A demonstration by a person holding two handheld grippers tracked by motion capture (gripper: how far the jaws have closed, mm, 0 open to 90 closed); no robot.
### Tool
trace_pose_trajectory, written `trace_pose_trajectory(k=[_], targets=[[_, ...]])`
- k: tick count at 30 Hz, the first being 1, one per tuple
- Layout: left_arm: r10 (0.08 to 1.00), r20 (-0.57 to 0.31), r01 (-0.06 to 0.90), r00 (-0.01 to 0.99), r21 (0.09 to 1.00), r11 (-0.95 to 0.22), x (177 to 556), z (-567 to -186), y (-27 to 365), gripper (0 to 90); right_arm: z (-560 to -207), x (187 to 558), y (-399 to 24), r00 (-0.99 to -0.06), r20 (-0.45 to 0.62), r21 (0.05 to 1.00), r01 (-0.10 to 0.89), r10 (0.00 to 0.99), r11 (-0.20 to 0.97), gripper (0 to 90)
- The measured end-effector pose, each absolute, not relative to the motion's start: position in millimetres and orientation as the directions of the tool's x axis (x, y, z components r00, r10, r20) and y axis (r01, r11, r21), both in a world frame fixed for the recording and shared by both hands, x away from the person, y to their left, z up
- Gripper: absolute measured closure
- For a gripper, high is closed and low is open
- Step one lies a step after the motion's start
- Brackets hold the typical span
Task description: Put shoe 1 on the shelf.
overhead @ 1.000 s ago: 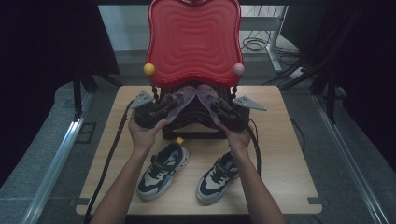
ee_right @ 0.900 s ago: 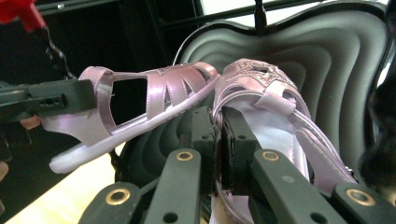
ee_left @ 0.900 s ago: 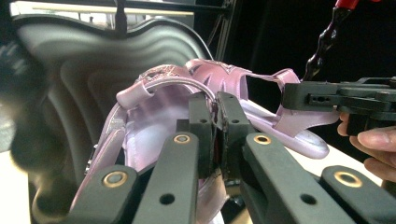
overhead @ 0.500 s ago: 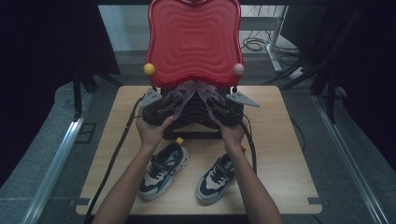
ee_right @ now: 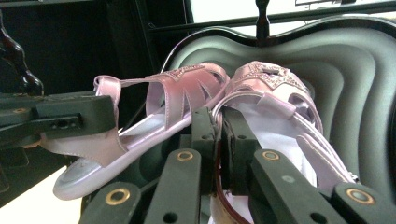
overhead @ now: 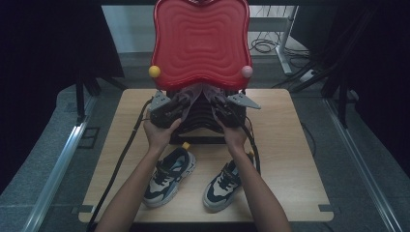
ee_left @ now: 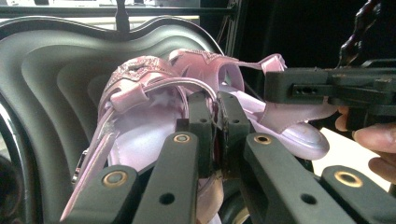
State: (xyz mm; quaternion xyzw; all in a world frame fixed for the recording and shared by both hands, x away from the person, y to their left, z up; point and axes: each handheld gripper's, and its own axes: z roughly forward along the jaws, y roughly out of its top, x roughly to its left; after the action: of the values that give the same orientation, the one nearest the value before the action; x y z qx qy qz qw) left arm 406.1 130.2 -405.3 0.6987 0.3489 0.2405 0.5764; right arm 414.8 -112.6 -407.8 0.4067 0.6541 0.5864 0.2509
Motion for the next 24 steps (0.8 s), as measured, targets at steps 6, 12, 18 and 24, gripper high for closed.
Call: trace_pose_trajectory(k=[6, 12, 18, 24], targets=[[0.772, -0.033, 0.192, 0.635, 0.974, -0.116, 410, -410, 129, 86.1, -410, 419, -106, -0.544, 0.112, 0.976, 0.218, 0.832, 0.011, 84.5], [0.768, -0.021, 0.2, 0.641, 0.97, -0.141, 411, -417, 130, 86.0, -417, 423, -105, -0.556, 0.076, 0.974, 0.219, 0.828, 0.058, 84.4], [0.76, -0.007, 0.218, 0.65, 0.96, -0.178, 408, -423, 127, 85.2, -425, 421, -107, -0.552, 0.086, 0.959, 0.271, 0.829, 0.081, 83.5], [0.751, -0.032, 0.258, 0.66, 0.948, -0.187, 408, -437, 129, 83.7, -428, 422, -114, -0.562, 0.121, 0.946, 0.316, 0.818, 0.077, 82.2]])
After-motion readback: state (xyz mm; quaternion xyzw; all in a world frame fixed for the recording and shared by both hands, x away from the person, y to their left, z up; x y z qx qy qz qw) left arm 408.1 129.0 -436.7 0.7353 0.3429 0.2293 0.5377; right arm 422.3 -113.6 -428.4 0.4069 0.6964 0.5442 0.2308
